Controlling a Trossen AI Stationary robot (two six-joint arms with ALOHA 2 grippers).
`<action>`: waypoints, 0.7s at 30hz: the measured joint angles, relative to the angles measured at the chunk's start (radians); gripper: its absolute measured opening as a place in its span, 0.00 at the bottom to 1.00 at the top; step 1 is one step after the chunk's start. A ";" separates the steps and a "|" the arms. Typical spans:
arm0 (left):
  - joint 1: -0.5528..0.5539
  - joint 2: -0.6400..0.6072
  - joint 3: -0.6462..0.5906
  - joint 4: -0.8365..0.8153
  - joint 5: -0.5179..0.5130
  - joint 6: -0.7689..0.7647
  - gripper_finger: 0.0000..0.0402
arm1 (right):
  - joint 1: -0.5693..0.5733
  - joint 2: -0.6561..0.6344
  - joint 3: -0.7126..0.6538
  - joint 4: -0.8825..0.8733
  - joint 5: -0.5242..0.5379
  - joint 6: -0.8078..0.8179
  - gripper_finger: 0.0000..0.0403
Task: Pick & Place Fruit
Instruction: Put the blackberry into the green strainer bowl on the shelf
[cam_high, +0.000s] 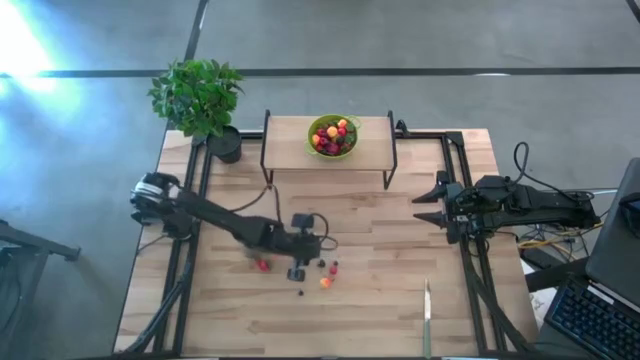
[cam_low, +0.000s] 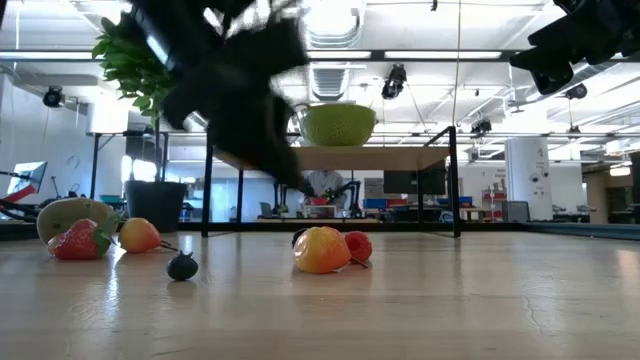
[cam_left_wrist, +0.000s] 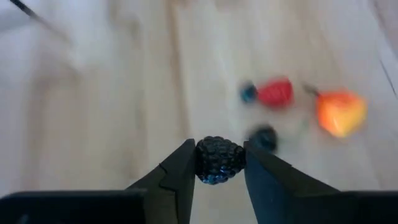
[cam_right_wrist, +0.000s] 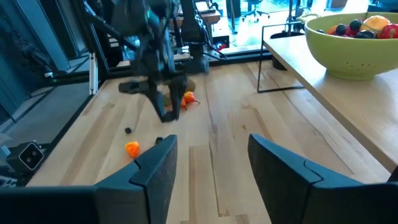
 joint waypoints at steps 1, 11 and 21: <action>0.006 -0.015 0.010 0.001 -0.022 0.029 0.31 | 0.000 0.000 0.000 0.000 0.000 0.000 0.48; 0.139 -0.119 0.194 0.047 -0.224 0.227 0.31 | 0.000 0.000 0.000 0.001 0.000 0.000 0.48; 0.390 -0.121 0.401 0.047 -0.222 0.146 0.31 | 0.000 0.000 0.000 0.000 0.000 0.000 0.41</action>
